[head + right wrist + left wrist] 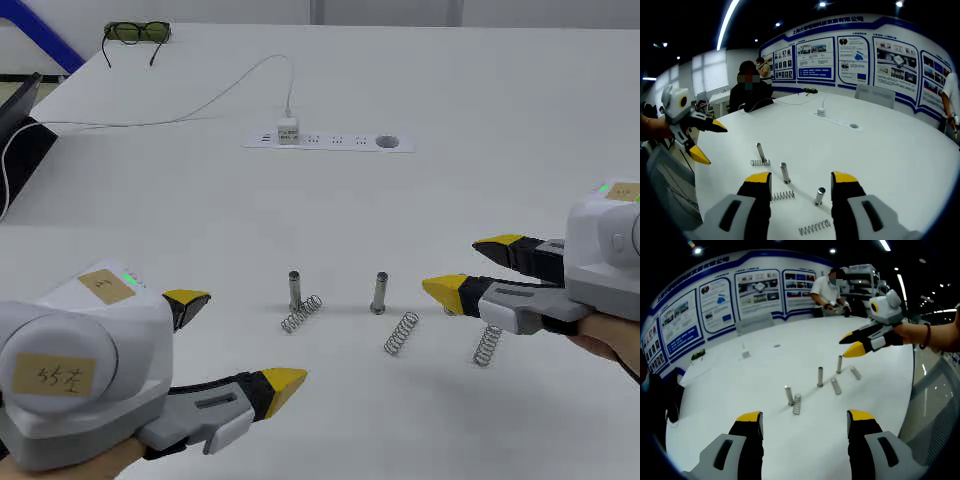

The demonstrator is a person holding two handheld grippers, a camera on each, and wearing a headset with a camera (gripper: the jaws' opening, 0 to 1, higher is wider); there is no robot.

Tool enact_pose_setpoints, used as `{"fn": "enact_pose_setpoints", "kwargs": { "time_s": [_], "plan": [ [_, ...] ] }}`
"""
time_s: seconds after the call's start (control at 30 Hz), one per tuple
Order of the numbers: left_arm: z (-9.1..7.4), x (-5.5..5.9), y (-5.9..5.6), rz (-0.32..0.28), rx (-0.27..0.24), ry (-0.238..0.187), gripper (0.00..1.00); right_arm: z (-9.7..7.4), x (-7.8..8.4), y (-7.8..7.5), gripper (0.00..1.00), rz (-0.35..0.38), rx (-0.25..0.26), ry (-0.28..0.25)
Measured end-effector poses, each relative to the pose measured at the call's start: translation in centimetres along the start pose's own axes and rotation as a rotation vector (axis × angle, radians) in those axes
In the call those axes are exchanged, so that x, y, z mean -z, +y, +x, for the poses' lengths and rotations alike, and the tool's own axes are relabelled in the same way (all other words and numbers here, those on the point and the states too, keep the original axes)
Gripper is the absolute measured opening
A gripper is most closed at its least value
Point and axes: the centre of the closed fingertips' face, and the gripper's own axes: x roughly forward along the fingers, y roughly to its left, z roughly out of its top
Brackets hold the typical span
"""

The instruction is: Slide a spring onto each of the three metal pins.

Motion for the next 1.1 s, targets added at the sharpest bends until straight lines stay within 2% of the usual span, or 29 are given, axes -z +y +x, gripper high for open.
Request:
{"fn": "enact_pose_setpoints", "kwargs": {
  "time_s": [0.33, 0.57, 0.63, 0.8, 0.93, 1.1],
  "plan": [
    [2.5, 0.7, 0.4, 0.014, 0.026, 0.013, 0.57, -1.1, 0.2, 0.6, 0.56, 0.029, -0.030, -0.041],
    [4.1, 1.1, 0.5, 0.025, 0.036, 0.007, 0.50, -1.9, 1.0, 1.0, 0.61, 0.035, -0.047, -0.035],
    [4.7, 1.4, 0.6, 0.011, 0.044, 0.017, 0.48, -2.1, 1.2, 1.2, 0.61, 0.037, -0.052, -0.037],
    [6.0, 2.4, 1.0, 0.021, 0.054, 0.041, 0.41, -2.3, 1.7, 1.6, 0.64, 0.054, -0.064, -0.039],
    [6.7, 2.9, 1.1, -0.004, 0.059, 0.041, 0.38, -2.3, 2.2, 2.1, 0.64, 0.078, -0.077, -0.036],
    [7.5, 3.3, 0.9, 0.009, 0.073, 0.041, 0.32, -2.3, 2.3, 2.1, 0.63, 0.094, -0.066, -0.042]
  ]
}}
